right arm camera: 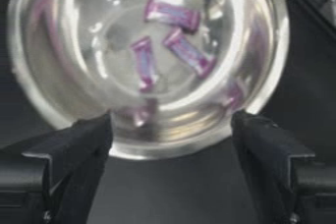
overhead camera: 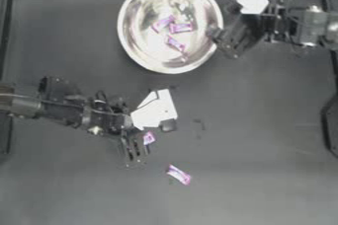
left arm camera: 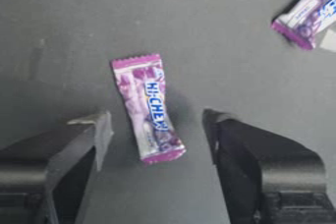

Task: Put candies in bowl

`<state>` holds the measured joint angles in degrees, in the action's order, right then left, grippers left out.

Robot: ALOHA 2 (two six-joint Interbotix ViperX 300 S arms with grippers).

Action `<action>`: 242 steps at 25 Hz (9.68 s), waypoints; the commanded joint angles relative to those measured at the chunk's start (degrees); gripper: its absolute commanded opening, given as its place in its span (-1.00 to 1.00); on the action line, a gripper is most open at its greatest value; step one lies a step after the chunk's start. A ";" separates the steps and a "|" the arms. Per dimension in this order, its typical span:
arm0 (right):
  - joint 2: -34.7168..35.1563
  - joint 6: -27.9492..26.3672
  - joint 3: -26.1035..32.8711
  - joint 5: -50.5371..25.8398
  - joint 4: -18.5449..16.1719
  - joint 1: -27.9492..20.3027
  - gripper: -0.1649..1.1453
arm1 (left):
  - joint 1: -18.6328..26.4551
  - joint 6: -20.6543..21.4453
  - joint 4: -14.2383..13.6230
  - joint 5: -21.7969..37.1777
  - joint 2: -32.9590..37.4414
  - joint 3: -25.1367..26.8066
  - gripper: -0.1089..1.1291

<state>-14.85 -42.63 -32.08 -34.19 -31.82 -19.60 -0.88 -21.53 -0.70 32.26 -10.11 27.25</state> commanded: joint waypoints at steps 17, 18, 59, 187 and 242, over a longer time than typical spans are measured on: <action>-6.59 -1.76 -1.14 -1.67 0.09 6.59 0.76 | -0.26 -0.53 0.09 -0.62 -0.97 -1.49 0.51; -6.68 -1.76 -1.14 -1.67 0.09 6.77 0.76 | -0.26 -0.53 0.09 -0.70 -0.97 -1.49 0.50; -12.30 -10.02 -7.56 0.09 0.62 19.34 0.74 | 2.90 -0.97 -13.01 7.03 12.74 -4.13 -0.11; 35.07 -4.75 22.15 -9.32 16.79 32.52 0.72 | 12.04 -2.90 -16.88 -10.55 33.31 11.51 0.77; 10.37 -14.68 7.38 14.24 -9.40 4.66 -0.12 | 11.87 -2.90 -14.77 -14.50 37.53 16.52 0.77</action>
<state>-3.08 -57.13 -25.58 -21.36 -40.17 -13.01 11.07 -24.35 -15.56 18.28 25.58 44.30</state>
